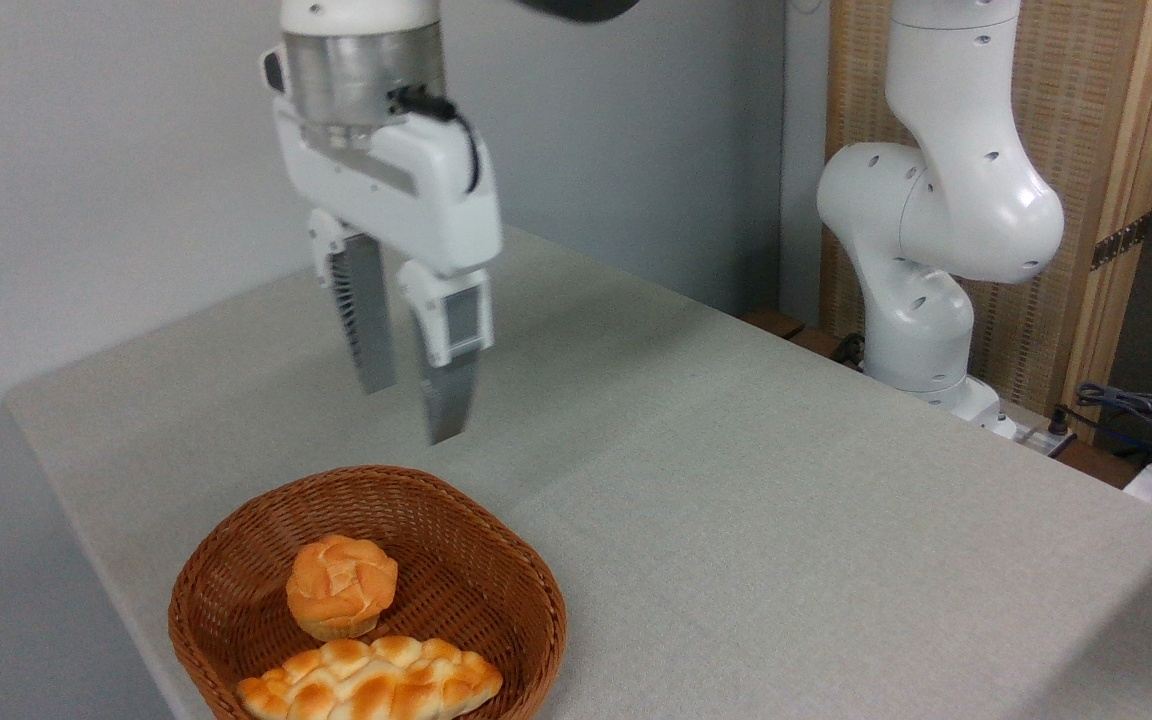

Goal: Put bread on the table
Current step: 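Lower the open gripper down onto the round orange bun in the basket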

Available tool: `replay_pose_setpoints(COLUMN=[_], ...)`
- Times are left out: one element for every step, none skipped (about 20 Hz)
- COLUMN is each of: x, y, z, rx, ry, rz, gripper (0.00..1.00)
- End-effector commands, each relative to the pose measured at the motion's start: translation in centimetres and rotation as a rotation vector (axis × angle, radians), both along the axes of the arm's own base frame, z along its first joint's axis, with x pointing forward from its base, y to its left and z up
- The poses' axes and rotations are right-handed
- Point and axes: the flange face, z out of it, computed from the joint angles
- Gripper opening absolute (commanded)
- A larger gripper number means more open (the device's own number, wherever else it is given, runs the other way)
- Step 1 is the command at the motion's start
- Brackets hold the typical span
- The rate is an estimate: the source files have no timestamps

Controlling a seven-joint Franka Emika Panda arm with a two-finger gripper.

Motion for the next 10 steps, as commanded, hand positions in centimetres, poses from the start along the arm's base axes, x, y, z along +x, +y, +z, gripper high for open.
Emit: replay_pose_setpoints(x=[1.3,1.8,2.5,2.9,3.5,3.8,4.3,4.5,4.8,5.2], y=[-2.6,-3.3,-3.7,-4.0,-4.6,-4.7,-4.8,-5.1,-6.1,-7.0], z=[-2.6,-3.5,-4.2,-4.5,-5.2,-5.8,-6.9,-7.5,-8.9,-10.1], rx=[-0.016,-0.015,-0.019,-0.019,-0.023,-0.023,-0.025,-0.025,-0.015,0.017], ry=[-0.061,-0.076,-0.099,-0.111,-0.128,-0.131,-0.125,-0.119,-0.104,-0.099], rz=[-0.048,-0.060,-0.065,-0.070,-0.078,-0.081,-0.083,-0.093,-0.122,-0.157], gripper=[1.00,1.00,1.00,1.00,1.00,1.00,1.00,1.00,1.00,1.00])
